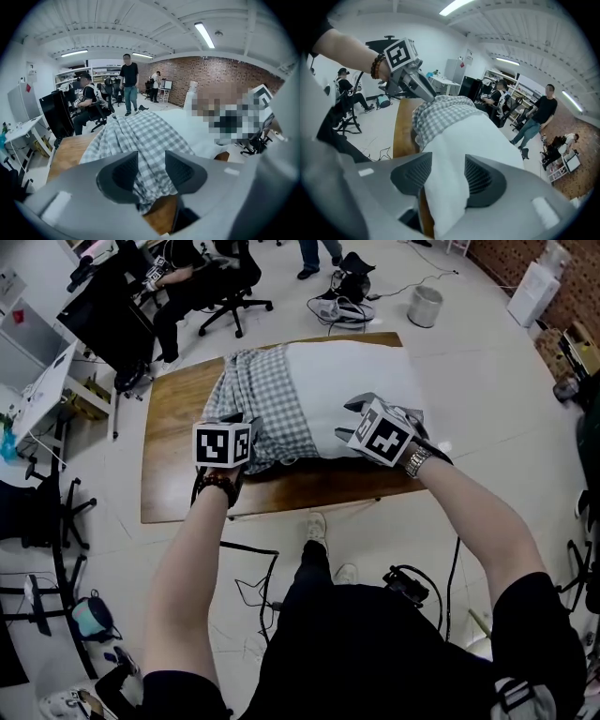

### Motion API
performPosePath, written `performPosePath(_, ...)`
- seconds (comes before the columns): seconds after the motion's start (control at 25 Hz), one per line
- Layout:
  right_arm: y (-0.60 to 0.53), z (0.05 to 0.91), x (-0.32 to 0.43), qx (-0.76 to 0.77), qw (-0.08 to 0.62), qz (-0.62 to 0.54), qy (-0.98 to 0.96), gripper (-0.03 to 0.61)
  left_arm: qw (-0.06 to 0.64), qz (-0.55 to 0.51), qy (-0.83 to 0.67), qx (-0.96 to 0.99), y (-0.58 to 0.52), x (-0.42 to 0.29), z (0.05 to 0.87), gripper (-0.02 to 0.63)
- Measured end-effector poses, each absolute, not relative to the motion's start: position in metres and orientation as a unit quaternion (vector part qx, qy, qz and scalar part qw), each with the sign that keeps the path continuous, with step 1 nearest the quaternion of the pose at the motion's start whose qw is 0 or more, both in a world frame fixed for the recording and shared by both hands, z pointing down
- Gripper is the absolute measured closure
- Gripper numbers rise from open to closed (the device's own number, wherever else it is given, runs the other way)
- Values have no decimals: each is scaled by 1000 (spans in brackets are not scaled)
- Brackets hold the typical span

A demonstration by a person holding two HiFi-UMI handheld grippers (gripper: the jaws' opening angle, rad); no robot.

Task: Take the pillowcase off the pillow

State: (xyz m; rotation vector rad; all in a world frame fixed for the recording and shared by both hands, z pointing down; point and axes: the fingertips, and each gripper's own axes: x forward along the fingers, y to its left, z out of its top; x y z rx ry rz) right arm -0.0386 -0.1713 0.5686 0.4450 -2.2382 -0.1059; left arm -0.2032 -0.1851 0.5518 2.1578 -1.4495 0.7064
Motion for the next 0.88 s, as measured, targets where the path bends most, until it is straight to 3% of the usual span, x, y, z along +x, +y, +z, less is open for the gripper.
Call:
performPosePath(0.52,-152,613,-58,196,446,-156,-859,258,245,211,-570,756,-146,-196,603,360)
performPosePath(0.88,-163,647,-66,222,466,-212,-830,239,285,174,-595,731,-142,-200,651,345)
